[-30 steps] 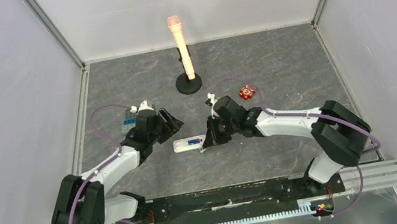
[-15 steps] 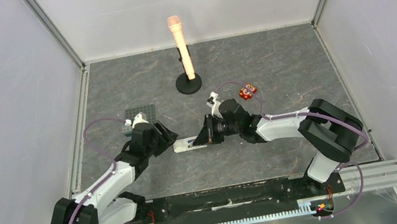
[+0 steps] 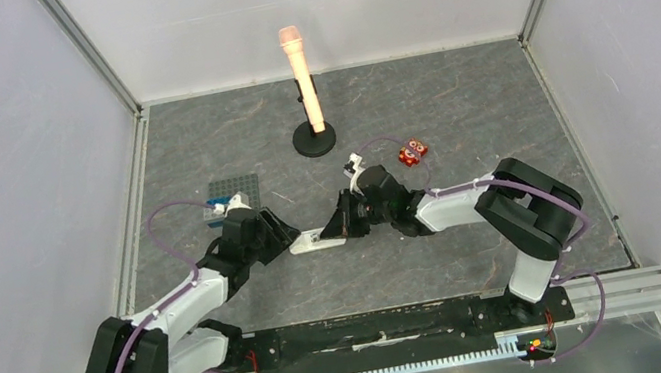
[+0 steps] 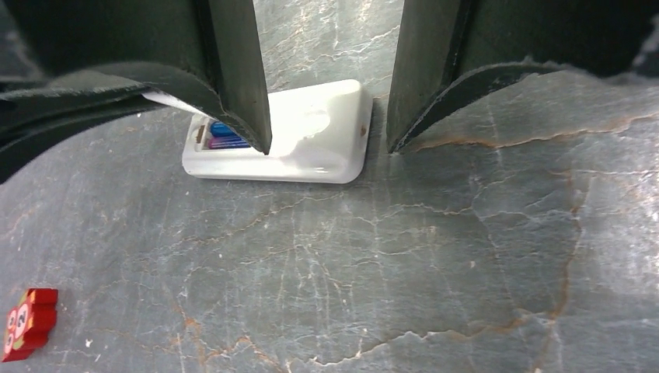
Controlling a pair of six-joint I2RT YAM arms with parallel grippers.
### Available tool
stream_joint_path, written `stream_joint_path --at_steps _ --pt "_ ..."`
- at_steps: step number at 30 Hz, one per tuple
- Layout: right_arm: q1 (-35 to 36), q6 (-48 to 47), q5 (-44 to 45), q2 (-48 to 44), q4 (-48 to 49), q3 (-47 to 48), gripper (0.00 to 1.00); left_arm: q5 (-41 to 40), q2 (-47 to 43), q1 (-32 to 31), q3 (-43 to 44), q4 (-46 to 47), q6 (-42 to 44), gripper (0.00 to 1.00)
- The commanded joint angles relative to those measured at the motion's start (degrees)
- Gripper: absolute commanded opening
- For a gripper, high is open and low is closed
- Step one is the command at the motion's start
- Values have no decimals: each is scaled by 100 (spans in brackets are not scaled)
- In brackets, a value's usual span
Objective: Load the batteries into the remote control
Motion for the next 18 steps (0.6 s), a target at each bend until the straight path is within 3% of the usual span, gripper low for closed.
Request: stream_joint_path --at_steps 1,18 --pt "-85 23 190 43 24 134 0 237 45 20 -25 424 -170 61" --pt "-187 582 -257 239 887 -178 0 368 18 26 -149 520 -63 61"
